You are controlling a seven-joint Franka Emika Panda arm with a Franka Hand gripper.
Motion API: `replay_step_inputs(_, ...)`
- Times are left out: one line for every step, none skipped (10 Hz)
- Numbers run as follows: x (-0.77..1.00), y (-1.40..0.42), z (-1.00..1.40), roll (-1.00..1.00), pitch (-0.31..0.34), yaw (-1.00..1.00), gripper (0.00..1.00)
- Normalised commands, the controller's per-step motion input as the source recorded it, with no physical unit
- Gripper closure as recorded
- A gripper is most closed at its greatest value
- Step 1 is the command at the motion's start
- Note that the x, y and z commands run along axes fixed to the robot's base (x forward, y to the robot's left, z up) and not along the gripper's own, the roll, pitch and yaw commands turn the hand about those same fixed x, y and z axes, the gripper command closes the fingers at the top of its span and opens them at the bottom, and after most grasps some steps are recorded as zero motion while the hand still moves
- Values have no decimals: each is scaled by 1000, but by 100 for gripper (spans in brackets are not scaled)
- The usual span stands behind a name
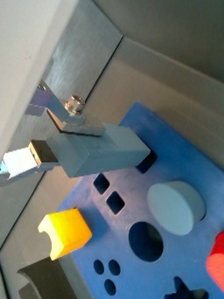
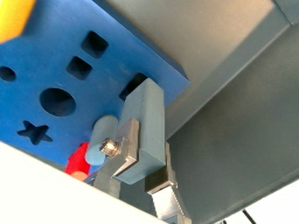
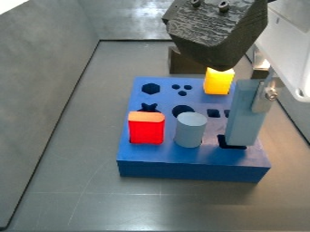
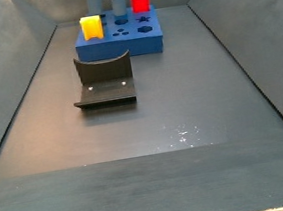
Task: Pick up the rectangle object. Move up. Place the rectangle object on the fixture. Regrasp the rectangle object. Move to above the board. Insert the rectangle object.
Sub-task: Insert the rectangle object.
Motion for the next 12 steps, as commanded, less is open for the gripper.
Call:
replay_step_inputs(0, 0, 0, -11, 0, 0, 100)
replay_step_inputs(0, 0, -3, 0, 0, 40, 100)
replay_step_inputs(-20, 0, -151, -69, -14, 526, 100)
replay_step_inputs(0, 0, 0, -60, -54, 477, 100)
replay_step_inputs(0, 0, -20, 0, 0, 0, 100)
replay_step_inputs(0, -20, -240, 243, 0, 114, 100)
replay_step_inputs(0, -43, -457, 231, 0, 123, 100)
replay_step_inputs(0, 0, -17, 11, 0, 34, 100)
replay_step_inputs(0, -54, -234, 314, 0, 154, 100)
replay_step_inputs(0, -23, -229, 854, 237, 114, 100)
replay_step_inputs(97, 0, -186, 851, 457, 14, 100)
replay_step_inputs(-17, -26, 0, 237, 43, 0, 100)
